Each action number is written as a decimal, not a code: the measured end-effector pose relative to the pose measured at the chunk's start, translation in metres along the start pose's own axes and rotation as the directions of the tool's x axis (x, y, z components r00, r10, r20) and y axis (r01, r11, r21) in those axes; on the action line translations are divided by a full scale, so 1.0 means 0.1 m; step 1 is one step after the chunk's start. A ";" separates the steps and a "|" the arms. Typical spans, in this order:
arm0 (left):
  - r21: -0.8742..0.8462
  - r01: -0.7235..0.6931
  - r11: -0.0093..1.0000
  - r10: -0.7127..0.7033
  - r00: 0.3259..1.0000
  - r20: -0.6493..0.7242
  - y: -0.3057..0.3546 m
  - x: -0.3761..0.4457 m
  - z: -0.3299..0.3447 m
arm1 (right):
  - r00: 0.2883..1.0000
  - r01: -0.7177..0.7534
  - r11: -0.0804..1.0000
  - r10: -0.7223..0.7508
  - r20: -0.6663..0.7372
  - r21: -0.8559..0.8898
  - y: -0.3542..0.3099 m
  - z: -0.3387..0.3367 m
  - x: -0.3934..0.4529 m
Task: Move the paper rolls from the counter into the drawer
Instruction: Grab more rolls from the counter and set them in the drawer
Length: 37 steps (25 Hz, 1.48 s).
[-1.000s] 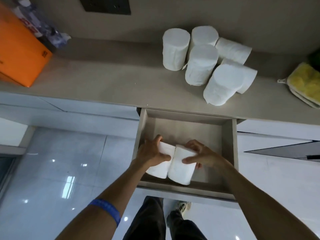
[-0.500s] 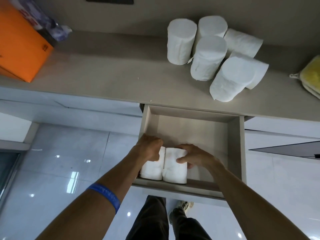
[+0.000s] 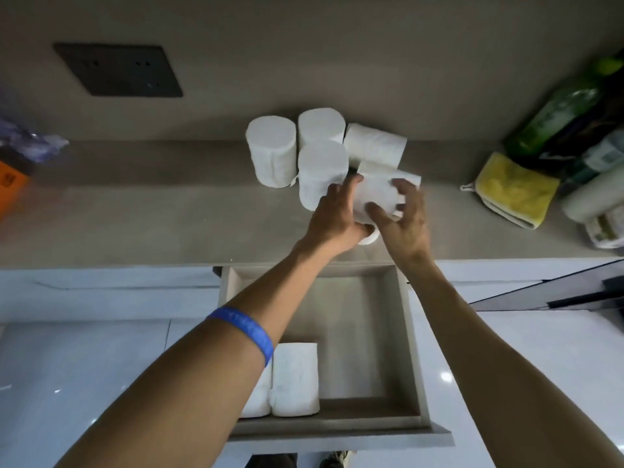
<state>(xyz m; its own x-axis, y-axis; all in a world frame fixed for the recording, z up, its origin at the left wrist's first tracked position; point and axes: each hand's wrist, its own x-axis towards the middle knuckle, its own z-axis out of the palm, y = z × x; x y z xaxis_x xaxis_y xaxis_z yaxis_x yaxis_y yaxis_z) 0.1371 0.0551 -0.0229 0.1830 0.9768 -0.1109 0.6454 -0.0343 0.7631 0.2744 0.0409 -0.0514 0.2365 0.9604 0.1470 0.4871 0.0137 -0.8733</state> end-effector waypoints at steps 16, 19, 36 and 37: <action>0.245 0.325 0.913 -0.406 0.778 0.480 -0.82 -1.13 0.57 | 0.689 -0.194 0.914 0.386 0.613 -0.357 0.72 0.16 -1.30; 0.378 0.237 0.895 -0.421 0.729 0.540 -0.92 -1.18 0.71 | 0.515 -0.178 0.874 0.474 0.714 -0.452 0.76 0.22 -1.39; 0.263 0.173 0.949 -0.285 0.824 0.490 -1.31 -1.40 0.85 | 0.962 0.115 0.521 0.154 0.226 -0.845 0.04 0.07 0.64; 0.263 0.176 0.949 -0.289 0.820 0.494 -1.29 -1.41 0.84 | 0.954 0.048 0.663 0.192 0.231 -0.747 0.08 0.02 0.50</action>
<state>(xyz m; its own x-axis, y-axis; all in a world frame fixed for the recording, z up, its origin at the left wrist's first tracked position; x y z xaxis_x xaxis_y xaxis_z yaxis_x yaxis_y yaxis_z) 0.0905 -0.0957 -0.1593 0.3298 0.7063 -0.6264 0.8394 0.0842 0.5369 0.2882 0.0893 -0.0515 0.1248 0.9831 -0.1343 0.9624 -0.1528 -0.2247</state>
